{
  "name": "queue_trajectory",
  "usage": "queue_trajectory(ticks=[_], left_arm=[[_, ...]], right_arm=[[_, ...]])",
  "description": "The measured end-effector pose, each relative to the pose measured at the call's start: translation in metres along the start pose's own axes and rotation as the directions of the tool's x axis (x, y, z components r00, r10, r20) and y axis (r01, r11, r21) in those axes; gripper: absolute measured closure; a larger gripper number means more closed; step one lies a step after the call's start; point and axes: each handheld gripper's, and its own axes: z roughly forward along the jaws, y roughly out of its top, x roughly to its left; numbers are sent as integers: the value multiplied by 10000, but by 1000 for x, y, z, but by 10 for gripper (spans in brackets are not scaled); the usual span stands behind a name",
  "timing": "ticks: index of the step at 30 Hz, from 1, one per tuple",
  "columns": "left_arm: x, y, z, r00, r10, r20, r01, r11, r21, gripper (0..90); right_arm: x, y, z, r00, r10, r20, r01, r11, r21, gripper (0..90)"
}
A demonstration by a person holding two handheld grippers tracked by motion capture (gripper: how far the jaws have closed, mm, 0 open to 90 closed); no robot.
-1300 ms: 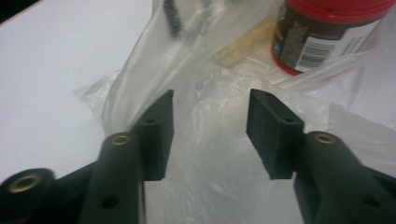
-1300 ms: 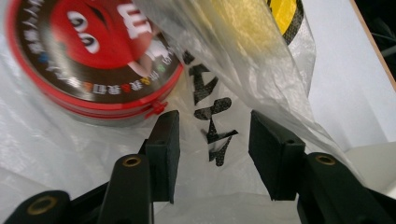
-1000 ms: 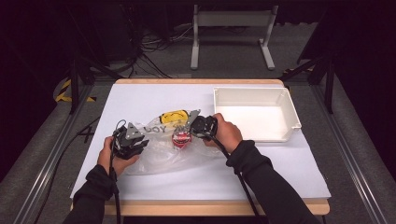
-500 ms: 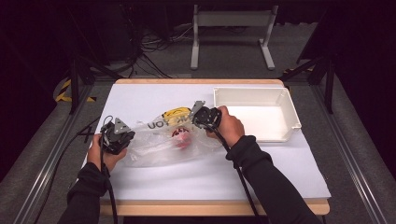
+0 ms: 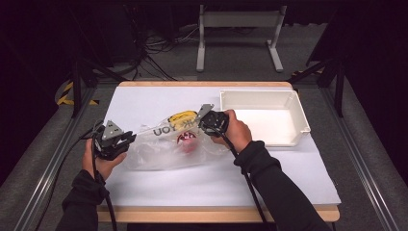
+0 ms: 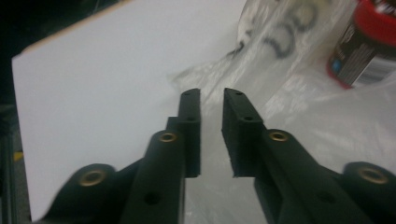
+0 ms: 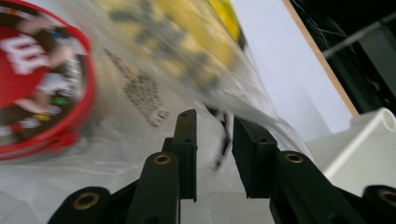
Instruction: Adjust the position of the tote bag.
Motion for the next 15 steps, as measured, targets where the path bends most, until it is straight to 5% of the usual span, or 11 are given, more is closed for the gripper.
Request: queue_trajectory(ticks=[5, 8, 11, 15], left_arm=[[-21, 15, -15, 9953, 696, 667, -639, 9944, -844, 660], [-38, 20, -22, 9844, 1296, 1189, -1161, 9867, -1142, 628], [-55, 24, -25, 9614, 1996, 1892, -1803, 9769, -1147, 650], [-69, 20, -11, 9361, 2461, 2513, -2480, 9684, -242, 683]], right_arm=[[3, 2, -8, 9997, -135, -191, 130, 9996, -251, 651], [4, 3, -12, 9993, -156, -330, 145, 9993, -340, 670], [5, 4, -15, 9982, -377, -458, 361, 9988, -339, 766], [8, 5, -19, 9966, -441, -693, 417, 9985, -349, 794]])
